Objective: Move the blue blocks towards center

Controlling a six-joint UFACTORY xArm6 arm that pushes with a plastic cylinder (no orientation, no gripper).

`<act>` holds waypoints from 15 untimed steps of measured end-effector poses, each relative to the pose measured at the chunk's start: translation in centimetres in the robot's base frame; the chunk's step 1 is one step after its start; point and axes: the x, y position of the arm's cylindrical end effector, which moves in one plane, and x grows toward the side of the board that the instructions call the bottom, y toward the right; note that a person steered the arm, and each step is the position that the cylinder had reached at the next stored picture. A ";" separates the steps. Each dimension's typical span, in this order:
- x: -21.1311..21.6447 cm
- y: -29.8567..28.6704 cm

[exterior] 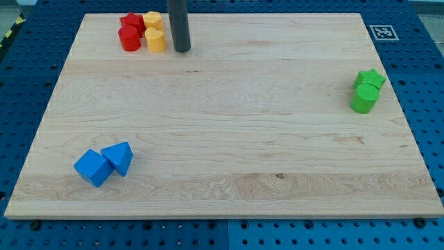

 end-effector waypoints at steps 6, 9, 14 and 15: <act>10.0 -8.7; 29.6 -11.8; 23.6 -3.5; 26.0 -2.9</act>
